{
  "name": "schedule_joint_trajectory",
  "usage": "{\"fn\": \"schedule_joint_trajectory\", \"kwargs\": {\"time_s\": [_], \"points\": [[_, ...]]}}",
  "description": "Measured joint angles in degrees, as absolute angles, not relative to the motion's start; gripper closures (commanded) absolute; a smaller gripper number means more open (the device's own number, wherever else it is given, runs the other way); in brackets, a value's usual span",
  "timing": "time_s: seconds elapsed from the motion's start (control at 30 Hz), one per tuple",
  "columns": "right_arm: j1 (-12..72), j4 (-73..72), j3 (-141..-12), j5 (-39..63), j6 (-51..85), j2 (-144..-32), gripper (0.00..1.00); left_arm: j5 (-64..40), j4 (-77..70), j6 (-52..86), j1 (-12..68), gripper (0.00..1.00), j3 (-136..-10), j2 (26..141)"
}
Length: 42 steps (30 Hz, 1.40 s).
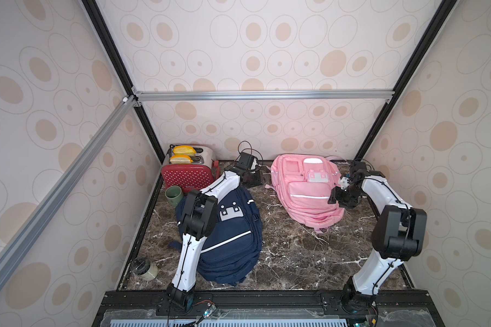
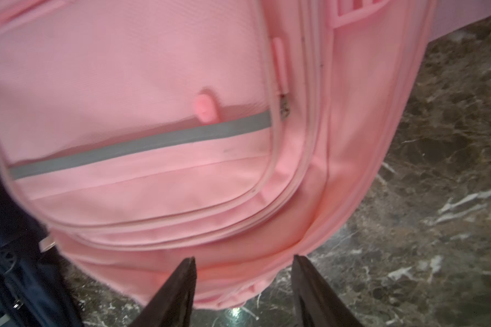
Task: Zip up the backpack
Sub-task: Adjust the backpack at the center of the board.
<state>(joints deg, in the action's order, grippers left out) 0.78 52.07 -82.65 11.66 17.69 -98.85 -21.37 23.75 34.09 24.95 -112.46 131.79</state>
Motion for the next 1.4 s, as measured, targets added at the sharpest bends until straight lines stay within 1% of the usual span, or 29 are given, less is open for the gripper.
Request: {"fn": "schedule_joint_trajectory", "kwargs": {"time_s": [0.07,0.13,0.23,0.3,0.5,0.57,0.63,0.7,0.73,0.83,1.0,1.2,1.4], "points": [[5.56,51.4,-81.91,11.44,19.86,-93.51,0.38,-21.58,23.22,33.56,24.99,0.36,-114.89,133.51],[8.4,49.95,-80.62,12.53,22.11,-90.0,0.38,-22.24,22.5,33.28,25.45,0.34,-116.18,134.8],[8.95,46.17,-77.14,15.88,26.02,-88.09,0.39,-23.68,20.62,33.15,25.96,0.33,-117.6,136.84],[9.41,43.18,-75.13,17.5,28.25,-89.86,0.39,-25.08,19.0,33.43,26.15,0.32,-118.43,138.45],[13.63,36.99,-75.05,20.97,30.26,-101.36,0.39,-28.75,14.35,36.91,26.37,0.34,-122.41,145.01],[13.74,36.82,-75.05,21.41,30.26,-102.8,0.39,-29.47,13.28,38.41,26.37,0.39,-124.03,147.24],[13.63,36.6,-74.78,21.89,30.22,-102.87,0.39,-29.87,12.43,40.07,26.37,0.55,-125.51,149.27],[13.5,36.01,-74.04,22.09,30.2,-102.56,0.39,-30.3,11.79,41.32,26.37,0.65,-126.96,150.85],[13.43,35.73,-73.41,22.13,30.2,-102.5,0.39,-30.76,11.03,41.74,26.37,0.72,-127.13,151.41],[13.19,34.68,-71.24,22.22,29.78,-102.5,0.39,-32.08,8.56,43.51,26.37,1.0,-126.67,151.65],[11.92,34.41,-70.52,22.0,28.58,-102.5,0.39,-32.69,4.32,44.23,26.41,1.0,-121.86,149.91],[6.94,36.49,-70.24,22.24,25.78,-102.96,0.39,-33.15,2.2,43.75,26.74,1.0,-109.23,141.23],[1.02,39.57,-73.69,21.28,21.8,-105.16,0.39,-33.52,3.33,43.38,28.21,1.0,-99.66,133.29]]}}
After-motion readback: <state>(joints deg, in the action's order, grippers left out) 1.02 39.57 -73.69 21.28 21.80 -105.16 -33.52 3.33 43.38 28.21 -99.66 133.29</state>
